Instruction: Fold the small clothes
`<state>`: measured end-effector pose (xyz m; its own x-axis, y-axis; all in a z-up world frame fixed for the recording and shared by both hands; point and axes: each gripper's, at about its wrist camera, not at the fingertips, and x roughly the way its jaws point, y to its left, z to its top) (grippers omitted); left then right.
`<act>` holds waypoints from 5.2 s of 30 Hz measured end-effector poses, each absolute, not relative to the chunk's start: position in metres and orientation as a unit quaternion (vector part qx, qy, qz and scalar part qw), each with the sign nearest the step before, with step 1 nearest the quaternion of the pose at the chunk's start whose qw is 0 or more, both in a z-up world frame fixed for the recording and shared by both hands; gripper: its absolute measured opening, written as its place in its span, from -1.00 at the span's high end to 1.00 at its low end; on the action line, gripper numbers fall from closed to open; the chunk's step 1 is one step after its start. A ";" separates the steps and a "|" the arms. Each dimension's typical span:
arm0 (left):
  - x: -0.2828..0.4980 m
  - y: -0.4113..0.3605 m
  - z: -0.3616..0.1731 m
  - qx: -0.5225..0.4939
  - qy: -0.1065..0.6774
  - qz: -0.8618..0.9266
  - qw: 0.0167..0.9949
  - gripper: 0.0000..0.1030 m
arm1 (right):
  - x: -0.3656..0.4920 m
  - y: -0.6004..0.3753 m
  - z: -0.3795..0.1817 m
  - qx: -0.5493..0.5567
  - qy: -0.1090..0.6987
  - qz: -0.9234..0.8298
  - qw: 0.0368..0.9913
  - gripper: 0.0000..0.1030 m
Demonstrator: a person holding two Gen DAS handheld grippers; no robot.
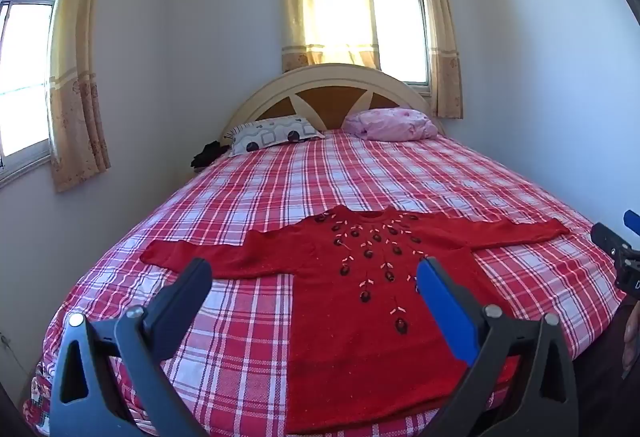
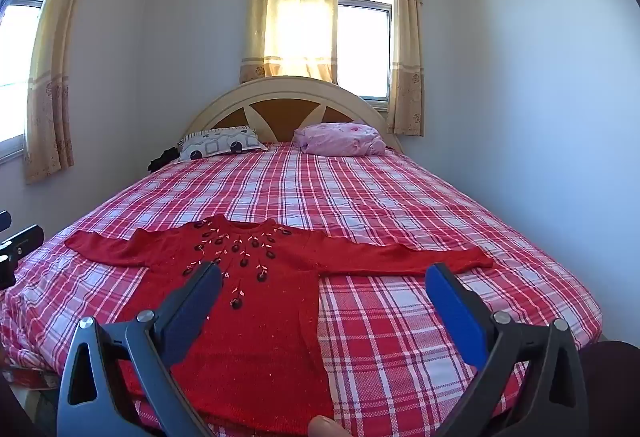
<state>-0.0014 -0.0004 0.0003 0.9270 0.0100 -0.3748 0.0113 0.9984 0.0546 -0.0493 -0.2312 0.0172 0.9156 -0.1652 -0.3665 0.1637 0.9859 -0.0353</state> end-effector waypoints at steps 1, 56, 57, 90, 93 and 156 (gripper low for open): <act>-0.002 -0.001 0.000 0.029 0.189 0.000 0.981 -1.00 | -0.049 -0.231 0.017 0.000 0.188 -0.081 0.979 -0.98; -0.001 0.003 0.001 0.020 0.188 0.005 0.982 -1.00 | -0.041 -0.229 0.002 -0.001 0.203 -0.076 0.976 -0.98; -0.001 0.003 0.001 0.019 0.188 0.005 0.982 -1.00 | -0.041 -0.229 0.001 0.000 0.203 -0.075 0.976 -0.98; 0.016 -0.005 -0.024 0.017 0.215 0.005 0.976 -1.00 | -0.028 -0.236 -0.022 0.022 0.219 -0.054 0.974 -0.98; 0.025 -0.006 -0.033 0.015 0.226 -0.001 0.974 -1.00 | -0.017 -0.242 -0.035 0.031 0.236 -0.048 0.970 -0.98; 0.207 0.014 -0.181 -0.038 0.382 -0.010 0.923 -1.00 | 0.315 -0.399 -0.046 0.249 0.309 -0.007 0.918 0.87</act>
